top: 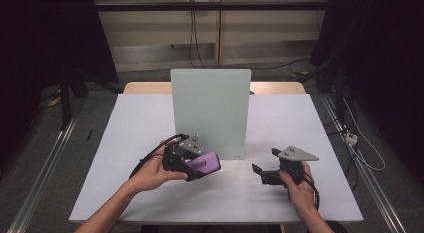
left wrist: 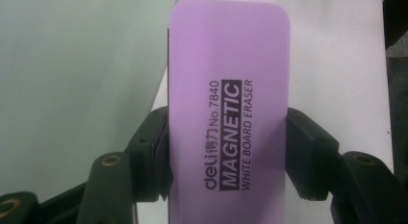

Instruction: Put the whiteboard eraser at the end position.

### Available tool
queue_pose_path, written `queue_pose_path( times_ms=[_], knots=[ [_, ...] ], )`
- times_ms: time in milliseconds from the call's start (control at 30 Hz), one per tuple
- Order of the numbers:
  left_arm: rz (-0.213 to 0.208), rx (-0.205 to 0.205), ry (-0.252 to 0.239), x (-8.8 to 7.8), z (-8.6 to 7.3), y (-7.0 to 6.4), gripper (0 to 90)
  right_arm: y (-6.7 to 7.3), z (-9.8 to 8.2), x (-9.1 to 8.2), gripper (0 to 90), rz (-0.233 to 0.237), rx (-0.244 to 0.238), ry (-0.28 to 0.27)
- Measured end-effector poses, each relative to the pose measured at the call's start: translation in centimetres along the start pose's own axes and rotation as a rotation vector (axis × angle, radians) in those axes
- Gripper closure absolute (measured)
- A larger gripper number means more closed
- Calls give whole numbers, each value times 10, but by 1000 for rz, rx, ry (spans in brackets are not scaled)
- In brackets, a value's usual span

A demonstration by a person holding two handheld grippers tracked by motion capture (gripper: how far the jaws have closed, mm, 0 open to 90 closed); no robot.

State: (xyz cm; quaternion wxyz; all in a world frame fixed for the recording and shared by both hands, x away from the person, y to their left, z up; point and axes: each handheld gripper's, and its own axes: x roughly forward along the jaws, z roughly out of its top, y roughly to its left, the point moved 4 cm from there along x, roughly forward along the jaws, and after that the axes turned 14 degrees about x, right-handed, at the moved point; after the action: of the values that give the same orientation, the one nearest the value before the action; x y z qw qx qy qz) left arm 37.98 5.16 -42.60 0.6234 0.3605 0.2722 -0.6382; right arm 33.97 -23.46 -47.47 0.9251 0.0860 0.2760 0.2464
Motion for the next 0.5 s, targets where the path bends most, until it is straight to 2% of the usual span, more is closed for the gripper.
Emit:
queue_pose_path(
  times_ms=[67, 200, 267, 300, 333, 433, 467, 500],
  knots=[
    [-12, -5, -2, 2, 1, 0, 409, 0, 0, 0, 62, 0, 3, -1],
    [-12, -14, 10, 8, 2, -1, 409, 0, 0, 0, 63, -2, 6, -1],
    [-28, -8, 23, 11, 3, -3, 409, 1, 0, 1, 63, -4, 2, 0],
    [-16, -5, 49, 12, 4, -4, 409, 2, 0, 1, 63, -5, 6, 0],
    [-33, -10, 31, 15, 5, -6, 409, 2, 1, 1, 63, -4, 2, -2],
    [-37, -16, 43, 19, 6, -9, 408, 4, 1, 1, 62, 0, -2, 2],
    [-57, -18, 39, 20, 7, -10, 409, 4, 0, 1, 63, 1, -5, 3],
    [-60, -16, 43, 21, 7, -11, 409, 4, 0, 1, 63, 1, -6, 3]
  ],
)
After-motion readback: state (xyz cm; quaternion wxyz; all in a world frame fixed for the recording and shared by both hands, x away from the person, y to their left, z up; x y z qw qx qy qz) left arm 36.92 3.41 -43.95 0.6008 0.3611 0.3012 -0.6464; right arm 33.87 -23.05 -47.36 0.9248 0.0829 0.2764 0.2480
